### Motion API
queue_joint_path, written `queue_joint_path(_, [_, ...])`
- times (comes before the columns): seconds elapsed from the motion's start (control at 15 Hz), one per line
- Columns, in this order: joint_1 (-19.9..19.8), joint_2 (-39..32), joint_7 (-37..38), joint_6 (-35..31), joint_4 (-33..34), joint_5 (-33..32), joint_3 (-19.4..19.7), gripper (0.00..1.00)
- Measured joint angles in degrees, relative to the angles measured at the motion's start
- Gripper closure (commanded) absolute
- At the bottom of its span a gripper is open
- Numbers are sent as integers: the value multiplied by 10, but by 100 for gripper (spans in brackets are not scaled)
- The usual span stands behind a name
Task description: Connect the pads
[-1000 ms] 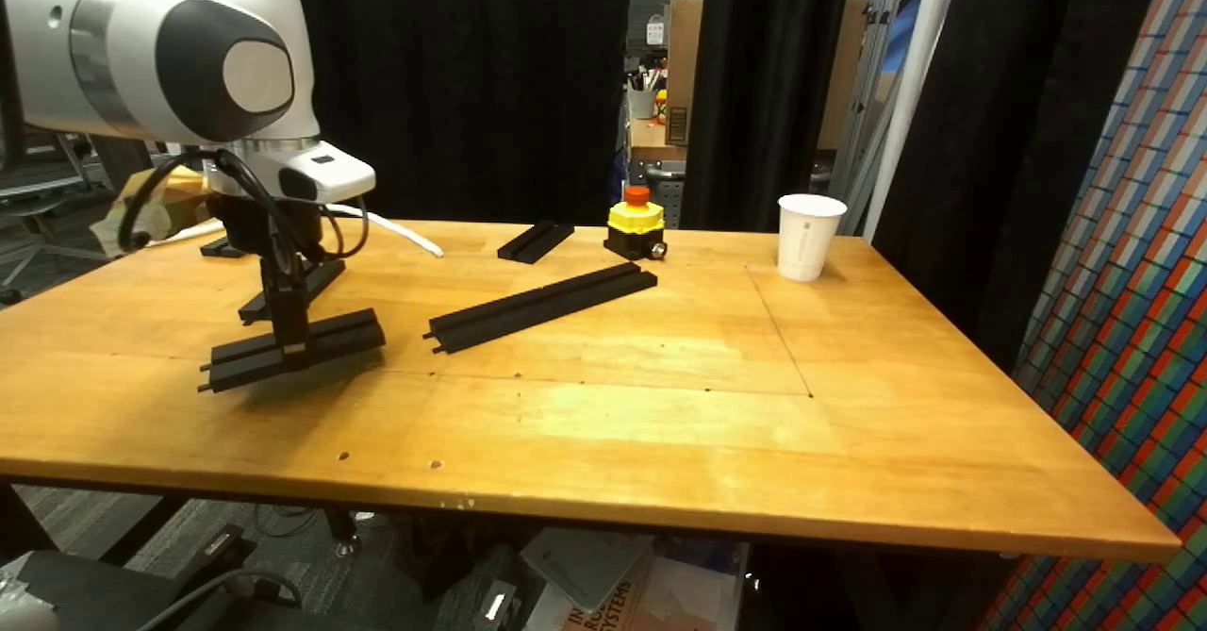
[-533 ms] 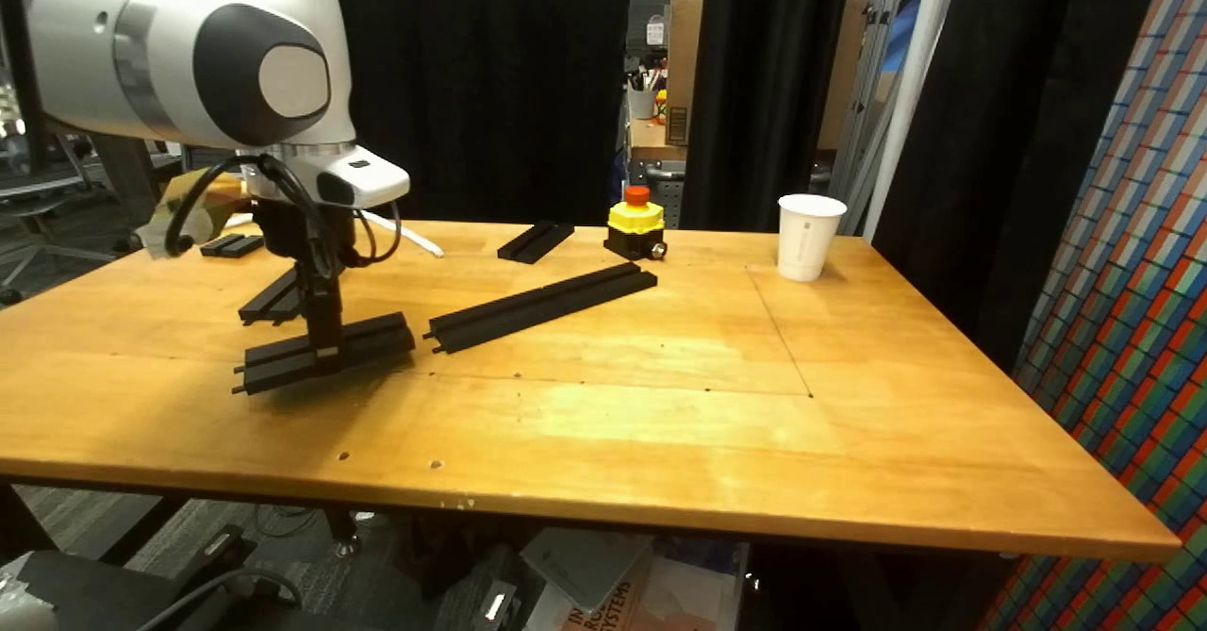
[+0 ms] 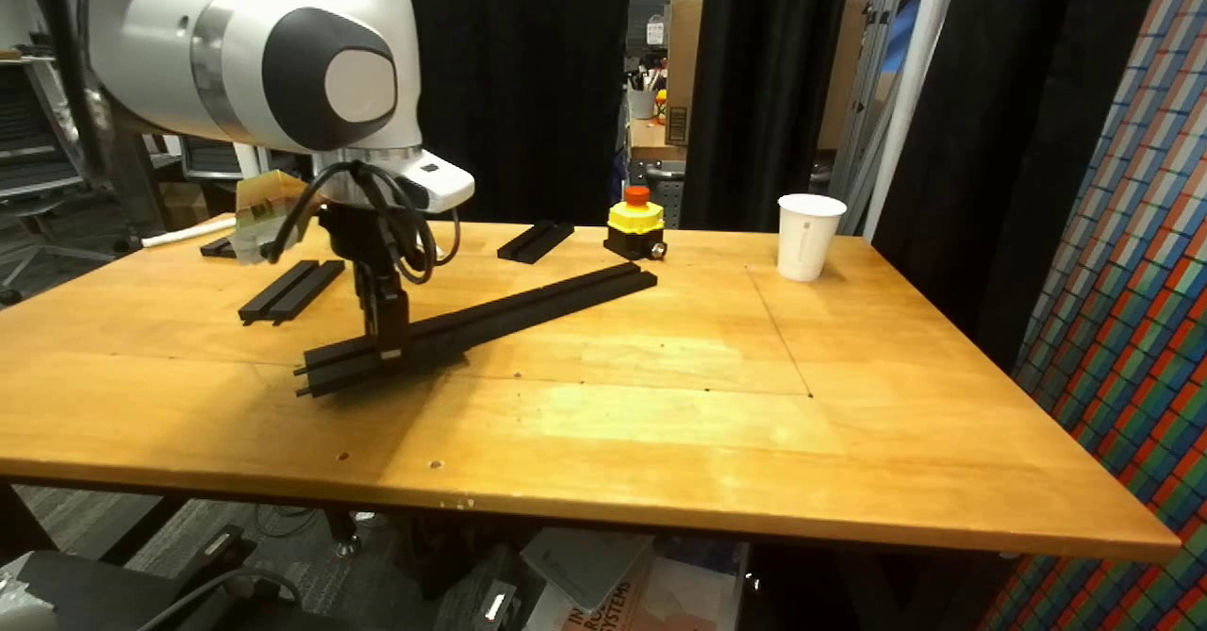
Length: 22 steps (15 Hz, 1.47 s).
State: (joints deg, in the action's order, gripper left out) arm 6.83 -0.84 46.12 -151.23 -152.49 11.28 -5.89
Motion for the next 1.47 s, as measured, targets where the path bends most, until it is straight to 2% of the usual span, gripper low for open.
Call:
queue_joint_path(0.67, [-5,5,-38,-1,5,7,-2,55])
queue_joint_path(1.2, [-4,5,-133,14,9,113,-4,55])
queue_joint_path(1.47, [-3,5,-158,27,9,143,-6,55])
